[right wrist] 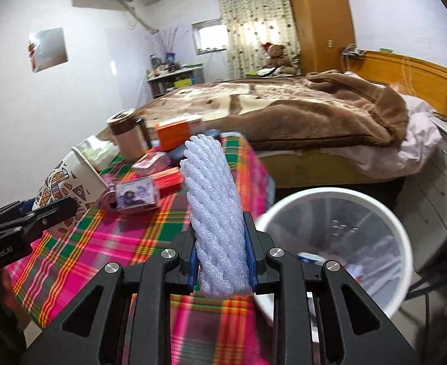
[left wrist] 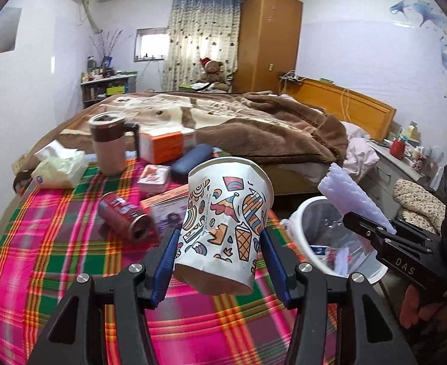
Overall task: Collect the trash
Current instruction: 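Carry the foam sleeve and paper cup over the trash bin with both tools, then open the right tool to drop the foam sleeve while the left tool drops the paper cup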
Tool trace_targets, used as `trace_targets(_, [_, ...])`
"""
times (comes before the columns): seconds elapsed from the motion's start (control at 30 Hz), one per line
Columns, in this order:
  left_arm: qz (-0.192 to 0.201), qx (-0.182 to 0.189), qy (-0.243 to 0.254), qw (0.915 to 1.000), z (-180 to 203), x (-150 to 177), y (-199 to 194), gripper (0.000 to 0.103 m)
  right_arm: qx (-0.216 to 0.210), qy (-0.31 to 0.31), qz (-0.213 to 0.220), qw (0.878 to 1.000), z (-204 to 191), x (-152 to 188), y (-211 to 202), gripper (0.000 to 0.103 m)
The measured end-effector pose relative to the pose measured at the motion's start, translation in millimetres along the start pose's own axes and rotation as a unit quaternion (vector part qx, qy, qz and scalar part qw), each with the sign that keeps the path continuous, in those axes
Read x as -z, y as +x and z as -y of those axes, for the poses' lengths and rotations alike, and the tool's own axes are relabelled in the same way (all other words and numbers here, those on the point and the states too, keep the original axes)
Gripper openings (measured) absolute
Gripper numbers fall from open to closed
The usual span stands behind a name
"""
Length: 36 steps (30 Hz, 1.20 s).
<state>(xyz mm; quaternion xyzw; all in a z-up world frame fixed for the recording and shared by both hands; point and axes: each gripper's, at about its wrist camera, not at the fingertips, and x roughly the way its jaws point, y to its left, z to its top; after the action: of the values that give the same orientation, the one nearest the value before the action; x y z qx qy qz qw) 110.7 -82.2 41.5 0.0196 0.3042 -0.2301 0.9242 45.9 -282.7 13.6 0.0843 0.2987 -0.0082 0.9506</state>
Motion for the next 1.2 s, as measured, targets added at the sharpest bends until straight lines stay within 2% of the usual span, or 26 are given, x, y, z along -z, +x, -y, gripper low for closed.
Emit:
trace_targets(0.33, [-0.007,0.052,0.027,0.9983,62,-13,29,0.055,0.064,0.034,0.013,0.997,47,-1,-13,0.025])
trace_targets(0.57, [-0.023,0.088,0.044,0.9948,103,-17,56,0.055,0.102,0.058,0.005,0.993,79,5,-15,0.025])
trace_targets(0.9, [-0.05,0.096,0.061,0.9923,141,-12,92,0.055,0.124,0.073,-0.021,0.989,104,15,-9,0.026])
trace_targets(1.2, [-0.073,0.11,0.066,0.989,160,-7,117,0.056,0.14,0.079,-0.053,0.986,120,25,2,0.026])
